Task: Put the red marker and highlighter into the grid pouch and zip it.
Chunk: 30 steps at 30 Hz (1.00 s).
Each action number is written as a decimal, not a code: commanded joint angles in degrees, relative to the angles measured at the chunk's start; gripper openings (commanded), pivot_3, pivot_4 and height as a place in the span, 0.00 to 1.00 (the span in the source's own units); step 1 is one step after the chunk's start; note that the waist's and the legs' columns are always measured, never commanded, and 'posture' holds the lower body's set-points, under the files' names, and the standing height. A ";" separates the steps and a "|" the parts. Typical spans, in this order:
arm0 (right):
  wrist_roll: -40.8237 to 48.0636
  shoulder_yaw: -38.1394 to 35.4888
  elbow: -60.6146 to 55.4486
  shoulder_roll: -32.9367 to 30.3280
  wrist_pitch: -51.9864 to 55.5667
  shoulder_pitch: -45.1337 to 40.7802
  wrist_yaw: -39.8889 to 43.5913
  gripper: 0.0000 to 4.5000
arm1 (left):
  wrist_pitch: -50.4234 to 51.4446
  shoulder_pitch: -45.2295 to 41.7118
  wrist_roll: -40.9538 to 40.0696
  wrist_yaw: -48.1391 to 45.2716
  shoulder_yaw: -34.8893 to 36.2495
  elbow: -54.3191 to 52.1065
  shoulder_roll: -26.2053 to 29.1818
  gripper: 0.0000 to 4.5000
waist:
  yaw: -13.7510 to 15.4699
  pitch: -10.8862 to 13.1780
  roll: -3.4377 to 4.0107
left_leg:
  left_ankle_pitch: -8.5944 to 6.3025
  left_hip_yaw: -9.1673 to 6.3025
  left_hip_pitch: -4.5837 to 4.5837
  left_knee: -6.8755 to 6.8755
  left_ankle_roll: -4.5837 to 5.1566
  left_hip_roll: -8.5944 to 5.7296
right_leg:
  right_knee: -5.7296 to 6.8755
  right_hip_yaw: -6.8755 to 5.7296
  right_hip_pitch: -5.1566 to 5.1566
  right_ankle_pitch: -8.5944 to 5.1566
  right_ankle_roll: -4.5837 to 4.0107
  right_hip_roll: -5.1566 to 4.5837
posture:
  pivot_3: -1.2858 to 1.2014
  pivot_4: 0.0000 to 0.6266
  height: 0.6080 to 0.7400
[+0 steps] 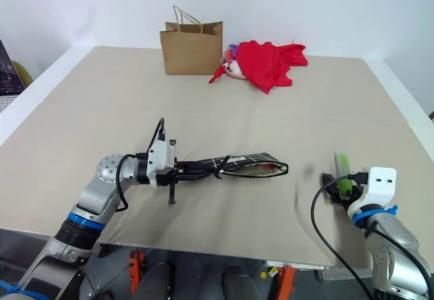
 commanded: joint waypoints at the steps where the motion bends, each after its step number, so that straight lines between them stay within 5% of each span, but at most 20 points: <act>1: -1.74 -0.16 2.19 0.26 3.75 1.52 -3.32 0.83 | -0.42 -0.17 -0.28 0.40 0.33 -1.95 0.09 0.00 | 0.00 -0.04 -0.07 | 0.00 0.00 0.01 0.01 0.00 0.00 | 0.00 0.00 0.01 0.00 0.00 0.00 | 0.52 0.24 1.00; 4: -1.69 0.52 0.68 0.50 5.09 2.03 -4.13 0.49 | -0.36 -0.03 -0.29 0.55 0.31 -2.11 0.08 0.00 | 0.19 -0.06 -0.12 | 0.02 -0.03 0.04 0.07 0.00 0.00 | -0.01 -0.01 0.15 -0.10 -0.18 0.00 | 0.52 0.24 1.00; 7: -2.21 1.41 -0.99 0.29 5.16 2.45 -4.31 0.25 | -0.31 0.08 -0.29 0.84 0.28 -2.21 0.01 0.00 | 0.20 -0.07 -0.16 | 0.06 -0.03 0.04 0.17 -0.01 -0.06 | -0.11 0.01 0.38 -0.17 -0.16 -0.02 | 0.52 0.24 1.00; 13: -1.44 3.25 -6.10 -4.06 -2.73 0.23 3.63 0.25 | -0.32 0.17 -0.34 1.06 0.21 -2.26 0.02 0.00 | 0.10 -0.04 -0.12 | 0.06 -0.03 0.04 0.08 -0.01 -0.07 | -0.13 0.00 0.39 -0.23 -0.14 -0.04 | 0.52 0.24 1.00; 17: 0.16 5.55 -9.70 -11.99 -13.17 -2.62 19.23 0.25 | -0.46 0.04 -0.43 0.73 0.08 -2.02 0.13 0.00 | -0.57 0.15 0.28 | 0.06 0.06 0.02 0.03 0.00 -0.09 | -0.12 0.09 0.31 -0.14 0.09 -0.04 | 0.52 0.24 1.00; 21: -0.51 10.39 -10.93 -27.24 -34.39 -0.63 49.12 0.25 | -0.62 -0.35 -0.59 -0.22 -0.01 -1.47 0.33 0.00 | -0.72 0.20 0.33 | 0.04 0.04 0.06 -0.06 0.03 -0.10 | -0.10 0.05 0.32 -0.23 0.15 -0.04 | 0.52 0.24 1.00; 26: 3.80 9.95 -8.46 -33.44 -37.10 -0.17 61.44 0.25 | -1.13 -0.79 -0.34 -0.72 -0.08 -0.84 0.00 0.00 | -0.67 0.32 -0.16 | 0.00 -0.11 0.01 -0.09 0.05 -0.16 | -0.14 -0.15 0.43 -0.34 0.09 -0.11 | 0.52 0.24 1.00; 30: 7.42 10.70 -9.07 -34.52 -29.66 -1.59 61.69 0.25 | -1.38 -0.90 -0.34 -0.91 -0.18 -0.73 -0.07 0.00 | -0.43 0.33 -0.16 | 0.01 -0.11 0.01 -0.06 0.05 -0.28 | -0.13 -0.15 0.44 -0.36 0.15 -0.24 | 0.52 0.24 1.00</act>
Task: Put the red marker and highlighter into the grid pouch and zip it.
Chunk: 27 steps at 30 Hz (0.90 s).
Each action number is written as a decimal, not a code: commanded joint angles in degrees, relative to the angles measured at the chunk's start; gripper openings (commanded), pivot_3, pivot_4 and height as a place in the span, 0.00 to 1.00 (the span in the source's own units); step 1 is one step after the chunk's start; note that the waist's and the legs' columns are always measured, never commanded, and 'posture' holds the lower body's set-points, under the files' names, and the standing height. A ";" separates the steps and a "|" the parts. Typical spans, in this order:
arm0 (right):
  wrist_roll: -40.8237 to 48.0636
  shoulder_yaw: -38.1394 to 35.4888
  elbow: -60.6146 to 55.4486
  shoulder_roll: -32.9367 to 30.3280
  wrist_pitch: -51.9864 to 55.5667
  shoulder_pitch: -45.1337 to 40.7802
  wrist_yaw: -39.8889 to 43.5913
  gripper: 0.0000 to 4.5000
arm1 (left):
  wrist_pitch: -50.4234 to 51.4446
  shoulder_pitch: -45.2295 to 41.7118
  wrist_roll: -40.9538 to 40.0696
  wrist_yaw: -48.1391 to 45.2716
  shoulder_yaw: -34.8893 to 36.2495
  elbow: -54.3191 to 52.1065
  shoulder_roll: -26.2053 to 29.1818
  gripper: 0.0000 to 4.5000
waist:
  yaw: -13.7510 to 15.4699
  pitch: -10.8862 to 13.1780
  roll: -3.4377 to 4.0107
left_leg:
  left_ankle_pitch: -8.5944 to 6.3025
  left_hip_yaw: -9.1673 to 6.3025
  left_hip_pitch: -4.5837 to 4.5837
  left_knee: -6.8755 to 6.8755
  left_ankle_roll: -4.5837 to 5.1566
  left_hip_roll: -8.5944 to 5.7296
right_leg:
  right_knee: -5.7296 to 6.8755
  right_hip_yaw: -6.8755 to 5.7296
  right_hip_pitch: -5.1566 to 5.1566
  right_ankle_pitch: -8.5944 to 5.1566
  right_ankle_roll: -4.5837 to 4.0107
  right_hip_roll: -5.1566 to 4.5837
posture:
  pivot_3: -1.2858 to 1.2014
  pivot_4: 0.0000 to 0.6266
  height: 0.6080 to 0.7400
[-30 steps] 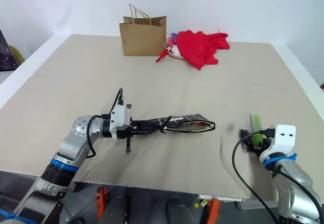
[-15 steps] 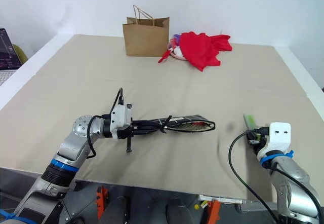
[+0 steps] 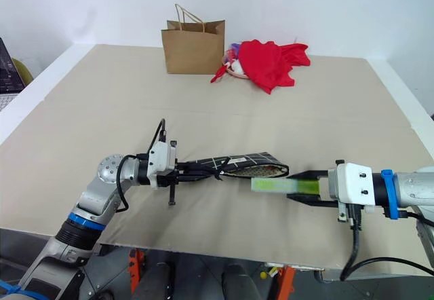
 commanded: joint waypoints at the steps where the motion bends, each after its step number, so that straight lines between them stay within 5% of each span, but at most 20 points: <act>1: 2.68 0.31 -0.30 -0.78 4.74 -2.83 -0.44 0.25 | -0.98 -1.08 -0.32 -0.54 -0.05 -0.96 -0.20 0.00 | -0.05 0.00 0.00 | 0.00 0.00 0.02 0.02 0.00 0.00 | 0.00 0.00 0.00 0.02 -0.01 0.01 | 0.52 0.24 1.00; 27: -0.61 12.09 0.90 2.44 22.70 -15.55 -7.57 0.25 | -0.87 -0.74 -0.08 0.46 -0.22 -1.78 -0.49 0.00 | 0.06 0.00 0.03 | 0.04 0.00 0.00 0.09 -0.04 0.00 | 0.02 0.01 -0.01 0.09 0.04 0.00 | 0.52 0.24 1.00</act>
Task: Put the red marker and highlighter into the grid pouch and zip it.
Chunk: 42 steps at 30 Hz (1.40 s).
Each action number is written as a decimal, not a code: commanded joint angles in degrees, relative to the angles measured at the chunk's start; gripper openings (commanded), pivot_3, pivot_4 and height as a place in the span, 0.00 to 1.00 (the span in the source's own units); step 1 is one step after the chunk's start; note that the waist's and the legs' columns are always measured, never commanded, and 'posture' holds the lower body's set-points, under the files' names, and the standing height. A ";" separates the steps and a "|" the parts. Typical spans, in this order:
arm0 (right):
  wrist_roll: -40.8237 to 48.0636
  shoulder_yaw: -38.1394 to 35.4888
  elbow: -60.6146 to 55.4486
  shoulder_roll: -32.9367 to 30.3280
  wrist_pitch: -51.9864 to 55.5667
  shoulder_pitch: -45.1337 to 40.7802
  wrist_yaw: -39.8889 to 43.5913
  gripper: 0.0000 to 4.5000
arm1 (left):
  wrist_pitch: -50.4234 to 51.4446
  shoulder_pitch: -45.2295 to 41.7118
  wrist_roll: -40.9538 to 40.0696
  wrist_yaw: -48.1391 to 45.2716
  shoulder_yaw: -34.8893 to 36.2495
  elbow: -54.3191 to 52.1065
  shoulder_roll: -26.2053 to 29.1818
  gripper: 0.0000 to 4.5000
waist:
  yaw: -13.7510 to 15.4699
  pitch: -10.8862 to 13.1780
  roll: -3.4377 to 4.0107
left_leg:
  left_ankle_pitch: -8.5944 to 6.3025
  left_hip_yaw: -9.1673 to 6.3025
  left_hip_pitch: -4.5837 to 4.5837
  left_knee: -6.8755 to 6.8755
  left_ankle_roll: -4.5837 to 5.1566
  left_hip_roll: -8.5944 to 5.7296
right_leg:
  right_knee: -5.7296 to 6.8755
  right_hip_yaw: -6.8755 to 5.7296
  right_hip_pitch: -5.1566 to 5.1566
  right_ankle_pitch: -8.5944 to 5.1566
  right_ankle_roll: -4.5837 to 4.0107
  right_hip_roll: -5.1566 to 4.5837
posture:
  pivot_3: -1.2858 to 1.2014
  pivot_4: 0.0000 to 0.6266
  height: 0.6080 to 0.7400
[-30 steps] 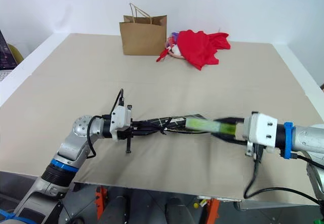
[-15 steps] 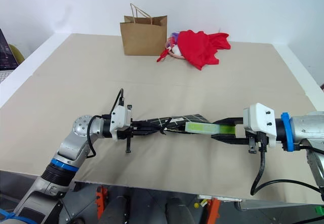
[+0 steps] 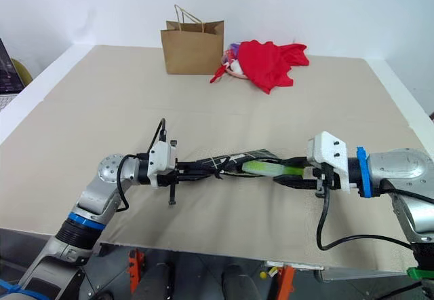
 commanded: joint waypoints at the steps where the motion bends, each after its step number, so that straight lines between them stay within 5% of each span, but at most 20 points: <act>1: -0.72 2.47 -1.66 1.03 1.75 -2.94 -1.31 0.25 | -0.88 -0.44 -0.21 0.20 -0.23 -1.89 -0.61 0.00 | 0.03 0.00 0.01 | 0.00 0.00 -0.01 -0.02 0.01 0.00 | 0.00 0.00 -0.02 -0.02 0.00 0.00 | 0.52 0.24 1.00; 7: -3.42 10.88 -3.73 7.98 3.93 -11.58 -4.55 0.25 | -1.20 -0.61 0.22 0.71 -0.40 -1.59 -1.68 0.00 | -0.38 0.01 0.01 | 0.00 -0.03 0.01 -0.01 0.00 0.02 | 0.04 -0.01 -0.04 0.02 -0.03 0.05 | 0.52 0.24 1.00; 8: -3.81 11.25 -3.65 8.83 3.76 -12.37 -5.06 0.43 | -1.18 -0.57 0.26 0.78 -0.34 -1.65 -1.74 0.00 | -0.38 0.01 0.01 | 0.00 -0.03 0.01 -0.01 0.00 0.02 | 0.04 -0.01 -0.04 0.02 -0.03 0.04 | 0.52 0.24 1.00; 14: -4.19 10.83 -6.10 9.30 1.91 -12.28 -4.10 0.99 | -0.87 -0.27 0.13 1.04 -0.01 -2.01 -1.36 0.00 | 0.07 0.02 0.01 | 0.00 -0.04 -0.05 -0.02 0.00 0.00 | 0.03 -0.03 -0.04 -0.03 0.01 0.01 | 0.52 0.24 1.00; 23: 3.53 6.27 -15.90 11.25 -12.11 -1.96 5.10 0.99 | -0.53 -0.31 0.07 0.87 0.24 -1.88 -0.45 0.00 | 0.42 0.02 -0.01 | -0.02 -0.07 -0.02 -0.06 0.02 0.00 | 0.04 -0.07 -0.01 -0.08 0.00 0.02 | 0.52 0.24 1.00; 31: -1.57 9.70 -9.51 18.16 -11.51 -9.01 -3.78 0.99 | -0.39 -0.08 -0.26 0.69 0.06 -2.87 0.09 0.00 | 0.38 0.03 -0.02 | 0.13 -0.09 0.02 0.01 -0.09 0.02 | 0.05 -0.07 -0.02 0.10 -0.06 0.04 | 0.52 0.24 1.00; 42: -1.72 11.67 -5.56 19.21 -11.47 -10.39 -2.69 0.99 | -0.27 0.09 -0.23 0.06 -0.34 -3.83 0.36 0.00 | 0.50 0.03 -0.01 | 0.12 -0.13 -0.01 -0.21 -0.08 0.02 | 0.04 -0.12 -0.06 0.01 -0.12 0.05 | 0.52 0.24 1.00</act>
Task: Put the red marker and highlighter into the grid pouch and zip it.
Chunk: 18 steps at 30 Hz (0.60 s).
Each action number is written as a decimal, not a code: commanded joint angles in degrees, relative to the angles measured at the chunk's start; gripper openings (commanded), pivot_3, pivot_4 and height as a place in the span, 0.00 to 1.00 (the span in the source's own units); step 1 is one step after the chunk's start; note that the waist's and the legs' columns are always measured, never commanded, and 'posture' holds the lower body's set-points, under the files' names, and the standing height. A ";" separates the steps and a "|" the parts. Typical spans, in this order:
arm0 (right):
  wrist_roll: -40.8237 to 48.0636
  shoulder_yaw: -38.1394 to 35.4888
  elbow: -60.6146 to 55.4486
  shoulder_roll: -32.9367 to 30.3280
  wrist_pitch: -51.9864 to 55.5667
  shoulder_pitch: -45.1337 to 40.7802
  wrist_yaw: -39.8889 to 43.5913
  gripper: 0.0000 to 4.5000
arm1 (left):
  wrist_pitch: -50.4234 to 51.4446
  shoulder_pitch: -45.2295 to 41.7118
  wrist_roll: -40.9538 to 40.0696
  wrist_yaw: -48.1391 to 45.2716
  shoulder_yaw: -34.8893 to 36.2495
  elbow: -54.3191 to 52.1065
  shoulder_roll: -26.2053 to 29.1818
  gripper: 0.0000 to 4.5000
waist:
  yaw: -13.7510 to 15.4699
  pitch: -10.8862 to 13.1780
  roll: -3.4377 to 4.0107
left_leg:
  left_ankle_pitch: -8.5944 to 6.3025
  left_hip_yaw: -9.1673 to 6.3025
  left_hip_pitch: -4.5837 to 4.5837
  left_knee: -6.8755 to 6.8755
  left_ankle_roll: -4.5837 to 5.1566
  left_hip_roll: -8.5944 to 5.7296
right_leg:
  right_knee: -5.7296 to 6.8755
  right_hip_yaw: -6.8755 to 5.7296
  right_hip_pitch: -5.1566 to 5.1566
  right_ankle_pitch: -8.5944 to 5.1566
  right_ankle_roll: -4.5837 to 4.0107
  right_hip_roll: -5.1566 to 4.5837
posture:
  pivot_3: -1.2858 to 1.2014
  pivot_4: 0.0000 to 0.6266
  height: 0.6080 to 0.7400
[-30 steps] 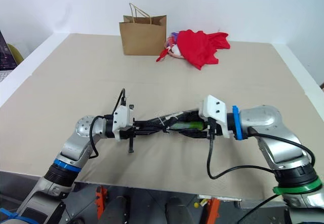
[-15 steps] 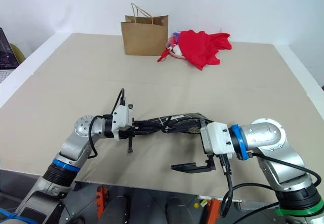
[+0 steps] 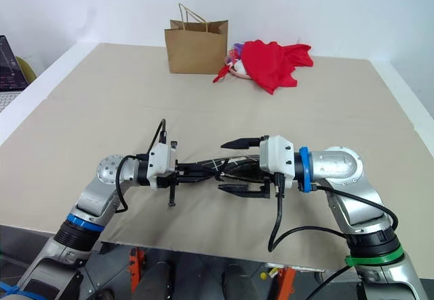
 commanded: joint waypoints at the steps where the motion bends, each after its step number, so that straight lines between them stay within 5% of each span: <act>1: 1.23 -0.12 -1.24 0.71 -0.33 -0.90 0.42 0.94 | -0.43 -0.63 -0.34 0.14 0.00 -1.74 -0.14 0.00 | 0.00 0.00 0.00 | 0.00 0.00 0.00 0.00 0.00 0.00 | 0.00 0.00 0.00 0.00 0.00 0.00 | 0.52 0.24 1.00; 3: 1.61 -0.08 -1.51 1.12 -0.04 -0.73 0.20 0.83 | -0.38 -0.55 -0.30 0.23 0.00 -1.87 -0.19 0.00 | -0.01 0.00 0.00 | 0.00 -0.01 0.00 0.01 0.00 0.00 | 0.00 -0.01 0.01 -0.01 0.03 -0.01 | 0.52 0.24 1.00; 11: 1.16 0.43 -1.34 1.22 -0.46 0.24 0.59 0.07 | -0.41 -0.58 -0.14 0.44 -0.21 -1.93 -0.33 0.00 | 0.00 0.00 0.00 | 0.01 -0.01 0.00 0.05 0.00 0.00 | 0.00 -0.01 0.01 0.01 0.04 -0.01 | 0.52 0.24 1.00; 18: 2.77 -0.51 -2.60 0.52 0.41 1.48 1.81 0.03 | -0.43 -0.44 -0.24 0.28 -0.25 -2.07 0.03 0.00 | -0.01 0.00 0.00 | 0.01 -0.01 0.00 0.04 0.00 0.00 | 0.00 -0.02 0.01 0.00 0.04 -0.01 | 0.52 0.24 1.00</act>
